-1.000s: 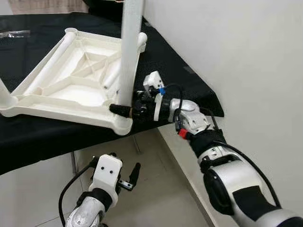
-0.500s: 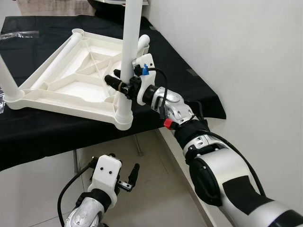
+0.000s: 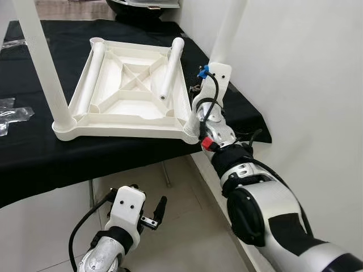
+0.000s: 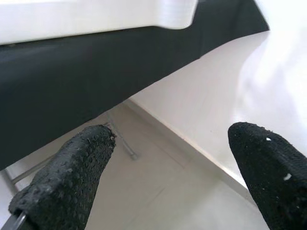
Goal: Building children table
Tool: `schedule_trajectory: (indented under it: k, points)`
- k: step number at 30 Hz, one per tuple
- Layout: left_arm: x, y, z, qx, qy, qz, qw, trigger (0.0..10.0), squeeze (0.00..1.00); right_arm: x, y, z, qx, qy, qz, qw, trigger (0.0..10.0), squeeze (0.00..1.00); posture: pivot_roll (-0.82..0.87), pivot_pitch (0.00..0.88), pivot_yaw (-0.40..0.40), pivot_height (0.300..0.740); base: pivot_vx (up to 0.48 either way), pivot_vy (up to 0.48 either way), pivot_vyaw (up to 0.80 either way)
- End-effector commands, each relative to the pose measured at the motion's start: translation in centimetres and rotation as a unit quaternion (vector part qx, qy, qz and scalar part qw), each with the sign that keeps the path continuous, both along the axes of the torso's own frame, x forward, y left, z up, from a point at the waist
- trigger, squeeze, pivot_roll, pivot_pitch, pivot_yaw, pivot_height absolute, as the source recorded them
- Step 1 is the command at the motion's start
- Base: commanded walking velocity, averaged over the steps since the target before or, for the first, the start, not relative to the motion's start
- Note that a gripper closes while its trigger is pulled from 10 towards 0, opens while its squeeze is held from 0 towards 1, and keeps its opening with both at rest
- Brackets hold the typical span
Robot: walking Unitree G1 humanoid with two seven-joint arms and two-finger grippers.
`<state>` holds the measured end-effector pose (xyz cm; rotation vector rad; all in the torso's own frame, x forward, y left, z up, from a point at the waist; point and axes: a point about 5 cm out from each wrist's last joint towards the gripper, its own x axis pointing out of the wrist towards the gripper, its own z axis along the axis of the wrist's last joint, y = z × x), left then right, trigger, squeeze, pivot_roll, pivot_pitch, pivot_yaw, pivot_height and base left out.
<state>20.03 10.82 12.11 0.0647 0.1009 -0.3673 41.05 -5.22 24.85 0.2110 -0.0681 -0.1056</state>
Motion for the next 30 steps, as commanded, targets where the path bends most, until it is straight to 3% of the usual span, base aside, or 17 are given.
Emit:
schedule_trajectory:
  k: [1,5,6,7,9,11,13,14,15,17,18,20,21,23,25,28,30]
  points:
    - [-0.2,-0.1,-0.6,0.002,0.017,-0.002,1.0,10.0,0.0,-0.1,0.8,-0.6,0.04,0.009,0.035,0.999,10.0,0.95,0.14,0.123,-0.16,0.74,0.0,0.0,0.0]
    - [-0.2,-0.1,-0.7,0.002,0.019,0.0,1.0,10.0,0.0,-0.1,0.7,0.0,0.042,-0.026,0.067,0.997,10.0,1.0,0.14,0.124,-0.16,0.74,0.0,0.0,0.0]
    - [-0.1,-0.1,-0.6,0.002,0.018,-0.001,1.0,10.0,0.0,-0.1,0.8,0.4,0.045,-0.039,0.09,0.994,10.0,0.88,0.14,0.124,-0.161,0.74,0.0,0.0,0.0]
    - [-0.1,-0.1,-0.6,0.001,0.016,-0.002,1.0,10.0,0.0,-0.1,0.9,0.9,0.05,-0.058,0.121,0.99,10.0,0.0,0.14,0.124,-0.161,0.74,0.0,0.0,0.0]
    - [-0.1,-0.1,-0.6,0.0,0.017,-0.001,1.0,10.0,0.0,-0.1,1.3,0.9,0.063,-0.059,0.193,0.977,10.0,0.0,0.14,0.125,-0.161,0.74,0.0,0.0,0.0]
    - [-0.1,-0.1,-0.6,0.0,0.017,-0.001,1.0,10.0,0.0,-0.1,1.4,0.9,0.067,-0.059,0.212,0.973,10.0,0.0,0.14,0.125,-0.161,0.74,0.0,0.0,0.0]
    - [-0.1,-0.1,-0.6,0.0,0.017,-0.001,1.0,10.0,0.0,-0.3,1.4,0.6,0.025,-0.071,0.294,0.953,10.0,0.0,0.14,0.123,-0.163,0.74,0.0,0.0,0.0]
    - [-0.1,-0.1,-0.6,0.0,0.017,-0.001,1.0,10.0,0.0,-0.3,1.4,0.6,0.025,-0.071,0.294,0.953,10.0,0.0,0.14,0.123,-0.163,0.74,0.0,0.0,0.0]
    - [-0.1,-0.2,-0.6,0.001,0.017,-0.001,1.0,10.0,0.0,-0.7,0.9,-0.3,-0.028,-0.068,0.399,0.914,10.0,0.0,0.14,0.123,-0.163,0.74,0.0,0.0,0.0]
    - [-0.1,-0.1,-0.6,-0.001,0.016,-0.001,1.0,10.0,0.0,-1.0,0.4,-0.9,-0.036,-0.056,0.457,0.887,10.0,0.0,0.14,0.125,-0.165,0.74,0.0,0.0,0.0]
    - [-0.1,-0.1,-0.6,-0.001,0.015,-0.001,1.0,10.0,0.0,-1.0,0.3,-1.0,-0.034,-0.054,0.466,0.883,10.0,0.0,0.14,0.125,-0.165,0.74,0.0,0.0,0.0]
    - [-0.1,-0.1,-0.5,-0.001,0.015,-0.001,1.0,10.0,0.0,-1.6,0.2,-1.4,-0.051,-0.055,0.533,0.843,10.0,0.0,0.14,0.126,-0.161,0.74,0.0,0.0,0.0]
    - [-0.1,-0.1,-0.5,-0.001,0.015,-0.001,1.0,10.0,0.0,-1.6,0.2,-1.4,-0.051,-0.055,0.533,0.843,10.0,0.0,0.14,0.126,-0.161,0.74,0.0,0.0,0.0]
    - [-0.1,-0.1,-0.5,-0.003,0.014,0.0,1.0,10.0,0.0,-2.2,0.3,-1.5,-0.076,-0.062,0.586,0.804,10.0,0.0,0.14,0.126,-0.162,0.74,0.0,0.0,0.0]
    - [-0.1,-0.1,-0.5,-0.003,0.014,-0.001,1.0,10.0,0.0,-2.3,0.7,-1.4,-0.082,-0.063,0.6,0.794,10.0,0.0,0.14,0.122,-0.161,0.74,0.0,0.0,0.0]
    - [-0.2,-0.2,-0.5,-0.003,0.014,-0.002,1.0,10.0,0.0,-2.4,1.5,-1.1,-0.092,-0.063,0.602,0.791,10.0,0.0,0.14,0.12,-0.161,0.74,0.0,0.0,0.0]
    - [-0.3,-0.2,-0.6,-0.003,0.015,-0.002,1.0,10.0,0.0,-2.5,3.1,-0.5,-0.102,-0.068,0.602,0.789,10.0,0.0,0.15,0.116,-0.168,0.74,0.0,0.0,0.0]
